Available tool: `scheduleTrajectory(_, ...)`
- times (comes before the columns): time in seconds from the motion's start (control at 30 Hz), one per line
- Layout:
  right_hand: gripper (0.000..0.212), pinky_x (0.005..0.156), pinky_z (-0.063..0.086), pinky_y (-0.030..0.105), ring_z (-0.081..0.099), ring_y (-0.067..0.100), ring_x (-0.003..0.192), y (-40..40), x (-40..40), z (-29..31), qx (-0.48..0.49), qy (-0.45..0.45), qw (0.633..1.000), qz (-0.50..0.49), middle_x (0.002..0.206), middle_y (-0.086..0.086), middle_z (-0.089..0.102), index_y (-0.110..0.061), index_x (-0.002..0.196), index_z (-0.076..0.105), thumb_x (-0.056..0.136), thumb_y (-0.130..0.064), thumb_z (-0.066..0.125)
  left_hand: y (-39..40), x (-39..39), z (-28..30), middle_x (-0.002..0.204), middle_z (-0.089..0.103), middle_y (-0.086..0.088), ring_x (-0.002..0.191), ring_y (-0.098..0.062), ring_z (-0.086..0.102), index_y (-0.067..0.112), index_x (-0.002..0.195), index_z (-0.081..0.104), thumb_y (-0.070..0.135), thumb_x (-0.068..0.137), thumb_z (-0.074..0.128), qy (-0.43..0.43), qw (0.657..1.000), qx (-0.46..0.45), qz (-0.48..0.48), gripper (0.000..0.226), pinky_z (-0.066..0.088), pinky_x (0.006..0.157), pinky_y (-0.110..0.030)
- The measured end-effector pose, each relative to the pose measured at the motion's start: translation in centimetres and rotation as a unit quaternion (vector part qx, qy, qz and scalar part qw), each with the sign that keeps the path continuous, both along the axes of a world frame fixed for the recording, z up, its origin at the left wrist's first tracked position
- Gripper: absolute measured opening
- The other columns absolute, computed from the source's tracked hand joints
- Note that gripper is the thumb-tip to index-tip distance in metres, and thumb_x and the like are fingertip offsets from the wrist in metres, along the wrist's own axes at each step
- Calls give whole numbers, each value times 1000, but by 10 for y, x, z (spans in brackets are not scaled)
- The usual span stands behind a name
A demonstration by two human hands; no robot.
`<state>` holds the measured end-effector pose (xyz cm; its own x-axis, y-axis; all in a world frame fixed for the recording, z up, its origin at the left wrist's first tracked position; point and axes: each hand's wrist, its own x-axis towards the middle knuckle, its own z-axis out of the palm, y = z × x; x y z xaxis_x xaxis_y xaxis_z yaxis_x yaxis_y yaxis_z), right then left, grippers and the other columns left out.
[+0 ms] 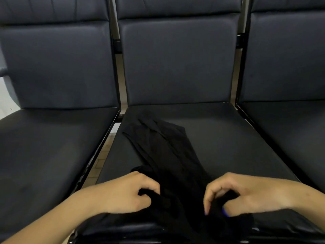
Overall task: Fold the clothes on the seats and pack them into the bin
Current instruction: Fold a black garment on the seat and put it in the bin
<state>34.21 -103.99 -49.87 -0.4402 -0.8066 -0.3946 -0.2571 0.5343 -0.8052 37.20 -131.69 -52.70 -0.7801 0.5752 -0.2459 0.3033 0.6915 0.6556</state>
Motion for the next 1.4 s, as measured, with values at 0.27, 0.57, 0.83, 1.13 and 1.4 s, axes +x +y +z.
scheduleTrajectory(0.27,16,64,48,17,58,-5,71,-42,-3,-26,55,146,982,-109,88,-12,64,-33,95,64,94,-43,51,3,5,4,78,64,8,68,-3,56,19,95,71,18,89,55,-108,994,2,-20,17,43,68,-14)
scheduleTrajectory(0.57,44,75,43,34,54,20,110,-95,-12,-57,182,448,871,-90,124,-3,47,-23,132,37,95,-48,42,-20,-26,-26,118,47,8,112,-10,43,24,126,48,44,92,54,114,952,-247,139,40,41,96,-29)
scheduleTrajectory(0.83,15,72,43,34,59,21,82,-71,-39,-64,38,228,909,-346,83,-2,62,-22,81,49,95,-28,51,-16,-34,-26,121,45,-2,118,-23,36,23,119,57,46,94,49,98,925,-333,152,35,30,97,-34)
scheduleTrajectory(1.13,20,68,52,34,59,19,62,-2,-70,-46,-356,-128,569,-730,78,8,62,-7,93,60,98,-6,41,-44,-8,10,67,49,0,54,-7,43,20,67,49,24,86,67,-199,913,-347,84,26,36,49,-17)
scheduleTrajectory(1.4,21,88,45,38,57,30,100,32,-76,-71,63,156,798,-579,107,10,59,-16,106,62,91,-12,50,-57,5,20,66,50,5,44,-3,46,21,98,51,34,83,71,-211,919,-309,128,28,43,48,-16)
